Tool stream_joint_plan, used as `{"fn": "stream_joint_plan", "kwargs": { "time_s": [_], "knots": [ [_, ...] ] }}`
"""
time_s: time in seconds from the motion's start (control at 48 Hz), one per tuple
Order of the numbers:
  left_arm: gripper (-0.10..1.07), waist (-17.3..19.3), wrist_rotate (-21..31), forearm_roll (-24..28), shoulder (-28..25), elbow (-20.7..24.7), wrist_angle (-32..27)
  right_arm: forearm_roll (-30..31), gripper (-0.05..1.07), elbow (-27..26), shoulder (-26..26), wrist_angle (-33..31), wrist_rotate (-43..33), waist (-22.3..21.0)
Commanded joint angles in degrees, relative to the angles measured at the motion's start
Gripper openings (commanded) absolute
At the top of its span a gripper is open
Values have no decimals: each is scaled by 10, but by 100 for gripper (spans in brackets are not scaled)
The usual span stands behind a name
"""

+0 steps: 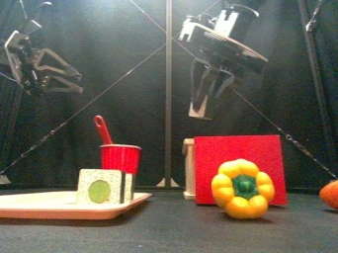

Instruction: Place sushi piece in drawer

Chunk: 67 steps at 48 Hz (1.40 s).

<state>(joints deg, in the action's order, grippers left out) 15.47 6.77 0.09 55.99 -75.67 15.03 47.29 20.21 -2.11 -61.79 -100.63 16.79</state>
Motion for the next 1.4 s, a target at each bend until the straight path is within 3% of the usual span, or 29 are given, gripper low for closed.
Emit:
{"fn": "stream_joint_plan", "kwargs": {
  "time_s": [0.0, 0.354, 0.75, 1.375],
  "knots": [
    [85, 2, 0, -1, -2, 6, 5, 3, 47, 28, 35, 3, -28, 1],
    [85, 3, 0, -3, -2, 5, 5, 11, 52, 91, 41, 76, -63, 1],
    [85, 3, 0, -3, -2, 4, 5, 10, 69, 86, 34, 85, -62, 1],
    [85, 5, 0, -3, -2, 4, 5, -5, 70, 83, 34, 100, -58, -1]
  ]
}}
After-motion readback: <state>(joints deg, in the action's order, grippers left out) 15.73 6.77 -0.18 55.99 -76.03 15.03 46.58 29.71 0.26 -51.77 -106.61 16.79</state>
